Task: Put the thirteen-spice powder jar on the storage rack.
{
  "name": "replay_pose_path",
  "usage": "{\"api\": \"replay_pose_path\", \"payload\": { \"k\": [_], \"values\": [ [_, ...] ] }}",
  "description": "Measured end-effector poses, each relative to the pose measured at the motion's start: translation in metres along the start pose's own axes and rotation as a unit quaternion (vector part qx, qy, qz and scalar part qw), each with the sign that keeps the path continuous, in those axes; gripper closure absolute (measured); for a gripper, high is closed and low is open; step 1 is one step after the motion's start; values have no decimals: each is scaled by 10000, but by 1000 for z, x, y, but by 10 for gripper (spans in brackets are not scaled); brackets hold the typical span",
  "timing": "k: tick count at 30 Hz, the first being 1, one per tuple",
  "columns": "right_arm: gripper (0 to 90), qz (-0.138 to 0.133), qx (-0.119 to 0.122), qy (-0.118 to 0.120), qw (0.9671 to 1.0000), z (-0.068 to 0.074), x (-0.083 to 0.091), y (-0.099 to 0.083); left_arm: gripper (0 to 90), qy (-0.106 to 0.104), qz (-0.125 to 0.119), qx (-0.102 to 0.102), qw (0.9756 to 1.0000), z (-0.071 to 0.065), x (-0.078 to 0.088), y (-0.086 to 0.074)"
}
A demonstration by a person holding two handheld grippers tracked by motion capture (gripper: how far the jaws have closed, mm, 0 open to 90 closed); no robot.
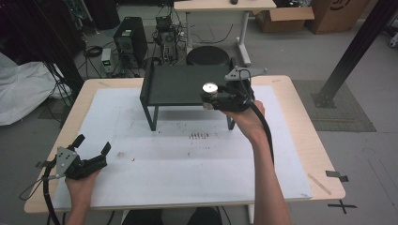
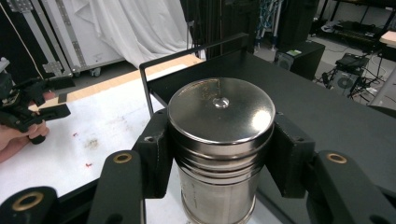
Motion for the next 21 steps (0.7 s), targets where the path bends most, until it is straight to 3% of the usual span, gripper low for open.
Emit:
{"api": "replay_pose_path", "payload": {
  "k": [11,21],
  "values": [
    [488,50,-22,-21,10000,-15,-22,20,24,19,22,-6,10000,0,-1,0],
    [488,99,-101,-82,9999,-30,-51,27,27,33,48,-29,10000,0,-1,0]
  ]
}}
Point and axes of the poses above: each handheld gripper's, and its own axes: x roughly backward along the jaws, y roughly out of its top, z roughly to its left, the point moved 5 cm from there along -x, roughly forward along the jaws, and after that the axes turned 9 degrees about z, right-handed, at the moved point
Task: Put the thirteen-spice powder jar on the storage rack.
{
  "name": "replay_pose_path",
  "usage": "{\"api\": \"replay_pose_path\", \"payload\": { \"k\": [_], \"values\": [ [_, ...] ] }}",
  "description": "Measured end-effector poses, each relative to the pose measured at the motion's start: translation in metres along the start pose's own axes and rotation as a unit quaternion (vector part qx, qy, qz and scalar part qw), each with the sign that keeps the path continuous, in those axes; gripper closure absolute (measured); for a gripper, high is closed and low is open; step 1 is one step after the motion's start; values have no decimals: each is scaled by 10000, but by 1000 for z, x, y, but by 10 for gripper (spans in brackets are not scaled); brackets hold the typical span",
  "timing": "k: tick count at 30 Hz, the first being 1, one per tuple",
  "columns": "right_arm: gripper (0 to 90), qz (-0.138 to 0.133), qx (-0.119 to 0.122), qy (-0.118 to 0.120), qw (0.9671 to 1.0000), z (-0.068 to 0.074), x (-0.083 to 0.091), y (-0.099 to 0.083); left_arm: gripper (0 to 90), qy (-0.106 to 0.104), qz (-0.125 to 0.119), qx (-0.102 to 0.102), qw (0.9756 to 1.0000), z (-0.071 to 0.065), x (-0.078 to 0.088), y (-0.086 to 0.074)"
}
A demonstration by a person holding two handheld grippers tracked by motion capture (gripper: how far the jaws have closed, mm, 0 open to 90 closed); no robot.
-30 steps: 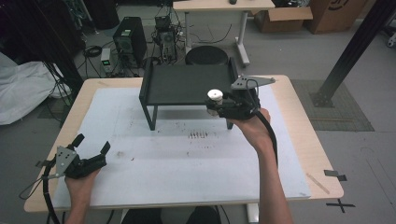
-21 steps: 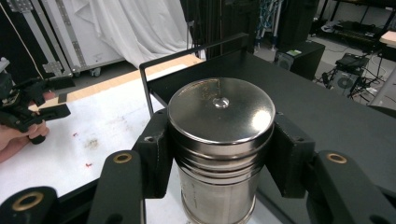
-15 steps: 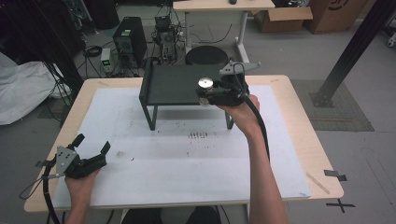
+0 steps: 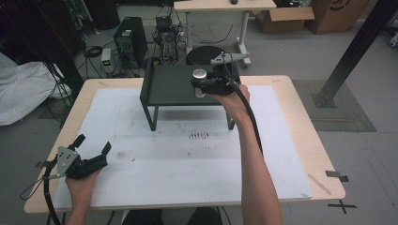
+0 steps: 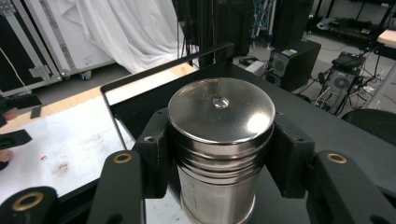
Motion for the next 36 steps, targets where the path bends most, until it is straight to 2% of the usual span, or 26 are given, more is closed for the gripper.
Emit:
{"api": "replay_pose_path", "payload": {
  "k": [6,13,27,32,36],
  "values": [
    [488,64,-15,-46,10000,-2,-17,1,27,2,9,-7,10000,0,0,0],
    [488,102,-54,-102,9999,-3,-28,0,27,8,22,-15,10000,0,0,0],
    [488,116,-217,-133,9996,-10,-38,-5,28,7,32,-10,10000,0,0,0],
    [487,207,-217,-138,9995,-10,-41,-9,28,0,18,-4,10000,0,0,0],
    [487,155,-258,-118,9995,-11,-42,-11,28,3,22,-12,10000,0,0,0]
  ]
}}
Point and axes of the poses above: each handheld gripper's, and its own axes: x roughly backward along the jaws, y roughly out of its top, z roughly to its left, the point moved 5 cm from there along -x, roughly forward along the jaws, and after that the axes turned 9 degrees about z, right-handed, at the moved point
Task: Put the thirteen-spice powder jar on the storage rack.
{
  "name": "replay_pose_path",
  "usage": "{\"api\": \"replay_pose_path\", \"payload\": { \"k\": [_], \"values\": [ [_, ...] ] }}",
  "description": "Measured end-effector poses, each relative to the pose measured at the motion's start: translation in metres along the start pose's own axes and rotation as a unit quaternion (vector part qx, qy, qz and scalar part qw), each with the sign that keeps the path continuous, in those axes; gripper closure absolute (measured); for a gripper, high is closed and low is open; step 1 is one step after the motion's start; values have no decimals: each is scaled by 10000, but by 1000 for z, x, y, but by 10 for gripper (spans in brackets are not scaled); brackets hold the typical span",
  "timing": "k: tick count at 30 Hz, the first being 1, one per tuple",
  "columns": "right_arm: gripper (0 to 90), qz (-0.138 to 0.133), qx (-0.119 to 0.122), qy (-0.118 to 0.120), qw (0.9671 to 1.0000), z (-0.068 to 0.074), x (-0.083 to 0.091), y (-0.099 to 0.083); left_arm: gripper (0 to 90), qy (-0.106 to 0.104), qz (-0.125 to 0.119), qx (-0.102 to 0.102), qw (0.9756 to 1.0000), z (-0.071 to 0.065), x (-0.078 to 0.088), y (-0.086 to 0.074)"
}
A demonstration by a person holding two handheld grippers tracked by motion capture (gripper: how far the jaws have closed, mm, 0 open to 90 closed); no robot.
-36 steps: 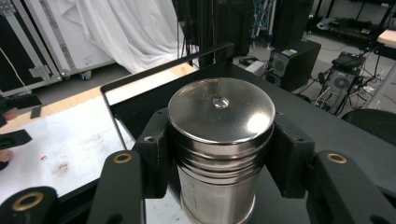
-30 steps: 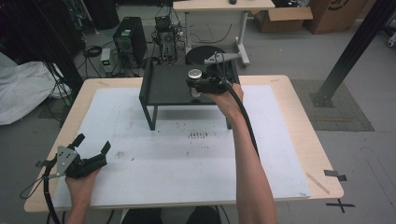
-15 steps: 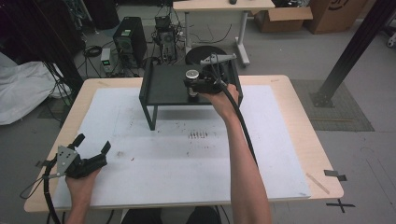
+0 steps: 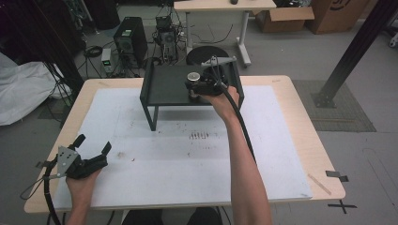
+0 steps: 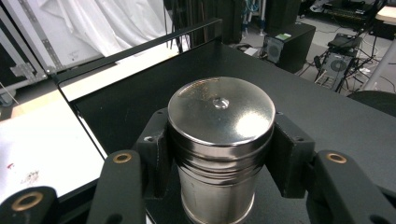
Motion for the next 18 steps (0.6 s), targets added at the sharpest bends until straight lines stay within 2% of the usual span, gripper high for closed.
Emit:
{"api": "replay_pose_path", "payload": {
  "k": [18],
  "values": [
    [487,64,131,-68,9999,1,1,0,29,13,15,9,10000,0,0,0]
  ]
}}
Point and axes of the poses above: each handheld gripper's, and its own axes: x roughly backward along the jaws, y roughly out of its top, z roughly to its left, the point moved 5 cm from there along -x, roughly forward along the jaws, and after that the axes turned 9 degrees about z, right-handed, at the moved point
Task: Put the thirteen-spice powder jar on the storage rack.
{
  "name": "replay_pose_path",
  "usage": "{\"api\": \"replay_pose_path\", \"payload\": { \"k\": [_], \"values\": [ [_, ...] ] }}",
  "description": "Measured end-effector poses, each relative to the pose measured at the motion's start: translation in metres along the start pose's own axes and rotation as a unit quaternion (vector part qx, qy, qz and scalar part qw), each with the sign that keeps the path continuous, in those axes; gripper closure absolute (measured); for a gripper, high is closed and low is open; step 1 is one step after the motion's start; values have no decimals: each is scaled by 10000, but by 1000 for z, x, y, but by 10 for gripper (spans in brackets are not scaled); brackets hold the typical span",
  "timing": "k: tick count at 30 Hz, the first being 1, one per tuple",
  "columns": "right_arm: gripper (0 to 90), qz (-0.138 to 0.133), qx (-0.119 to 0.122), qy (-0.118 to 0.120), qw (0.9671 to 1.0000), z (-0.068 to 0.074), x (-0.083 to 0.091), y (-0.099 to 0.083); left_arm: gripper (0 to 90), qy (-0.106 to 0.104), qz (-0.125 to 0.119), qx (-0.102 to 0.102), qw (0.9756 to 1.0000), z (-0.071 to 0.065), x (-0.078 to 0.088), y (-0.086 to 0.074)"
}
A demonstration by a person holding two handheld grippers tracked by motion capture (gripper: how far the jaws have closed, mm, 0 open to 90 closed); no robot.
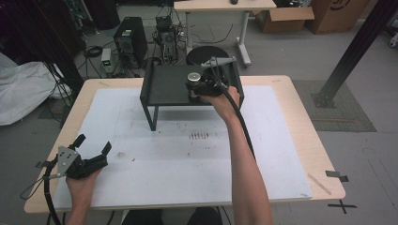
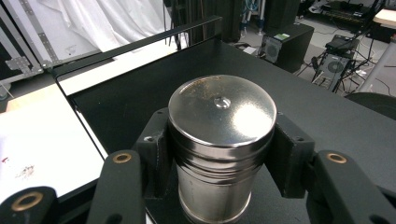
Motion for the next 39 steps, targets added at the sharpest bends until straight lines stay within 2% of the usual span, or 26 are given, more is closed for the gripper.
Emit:
{"api": "replay_pose_path", "payload": {
  "k": [7,12,19,27,31,39],
  "values": [
    [483,8,31,-23,10000,0,0,0,29,-4,9,-6,10000,0,0,0],
    [427,-18,-15,-8,10000,0,0,0,29,-8,9,-3,10000,0,0,0],
    [292,-115,-85,-57,9999,0,2,2,29,-5,24,-21,10000,0,0,0],
    [71,-239,-230,-132,9994,1,6,4,29,-2,18,-18,10000,0,0,0],
    [0,-224,-182,-168,9994,3,7,4,29,-3,15,-19,10000,0,0,0],
    [0,-251,-108,-162,9995,6,12,5,29,-4,0,-12,10000,0,0,0]
  ]
}}
Point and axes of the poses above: each handheld gripper's, and its own axes: x roughly backward along the jaws, y roughly out of its top, z roughly to its left, the point moved 5 cm from there along -x, roughly forward along the jaws, and after that the axes turned 9 degrees about z, right-handed, at the moved point
